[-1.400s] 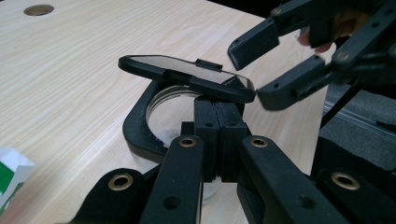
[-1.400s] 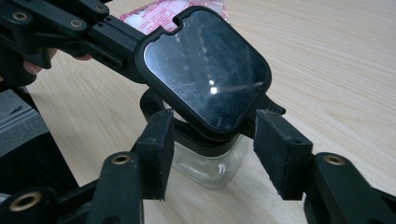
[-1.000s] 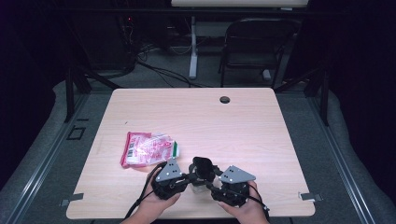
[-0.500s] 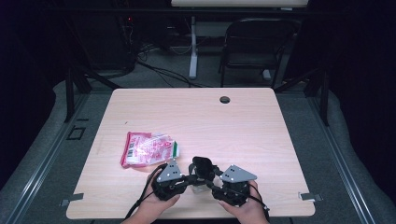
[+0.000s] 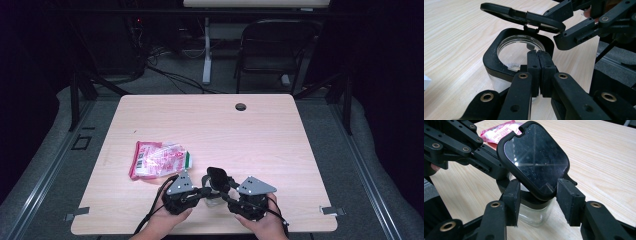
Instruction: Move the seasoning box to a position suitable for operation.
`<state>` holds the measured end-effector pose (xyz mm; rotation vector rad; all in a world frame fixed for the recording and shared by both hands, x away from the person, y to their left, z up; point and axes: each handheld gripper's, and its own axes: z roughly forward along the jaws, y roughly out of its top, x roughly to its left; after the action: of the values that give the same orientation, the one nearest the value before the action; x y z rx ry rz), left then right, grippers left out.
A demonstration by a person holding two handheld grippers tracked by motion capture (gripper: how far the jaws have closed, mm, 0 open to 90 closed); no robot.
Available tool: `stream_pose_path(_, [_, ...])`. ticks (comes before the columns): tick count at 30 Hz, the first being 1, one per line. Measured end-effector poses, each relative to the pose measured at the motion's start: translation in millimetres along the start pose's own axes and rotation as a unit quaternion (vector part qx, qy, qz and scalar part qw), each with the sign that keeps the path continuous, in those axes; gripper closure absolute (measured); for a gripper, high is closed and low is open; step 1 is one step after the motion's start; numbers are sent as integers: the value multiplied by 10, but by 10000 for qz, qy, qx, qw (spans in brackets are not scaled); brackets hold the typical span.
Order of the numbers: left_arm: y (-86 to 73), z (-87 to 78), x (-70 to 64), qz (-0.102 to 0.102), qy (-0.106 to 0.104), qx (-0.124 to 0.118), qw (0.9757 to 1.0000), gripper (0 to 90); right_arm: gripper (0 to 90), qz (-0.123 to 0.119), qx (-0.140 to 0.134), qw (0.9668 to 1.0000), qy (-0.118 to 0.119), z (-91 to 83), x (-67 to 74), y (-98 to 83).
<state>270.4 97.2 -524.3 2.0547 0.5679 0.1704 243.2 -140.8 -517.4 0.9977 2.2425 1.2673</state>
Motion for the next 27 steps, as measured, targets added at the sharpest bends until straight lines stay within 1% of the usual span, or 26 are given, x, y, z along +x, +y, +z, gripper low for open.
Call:
stream_pose_path(6, [-3, -2, 3, 5, -5, -1, 10000, 886, 575, 24, -57, 10000, 5, -21, -7, 0])
stream_pose_path(12, [-6, -2, -4, 26, 19, -8, 10000, 885, 590, 102, -122, 9999, 8, -68, -21, -5])
stream_pose_path(22, [-11, -2, -2, 23, -5, -30, 10000, 886, 597, 245, -224, 9994, -13, -165, -96, -20])
stream_pose_path(27, [-10, -2, 2, -11, -28, -28, 10000, 886, 616, 302, -196, 9993, -49, -202, -130, -37])
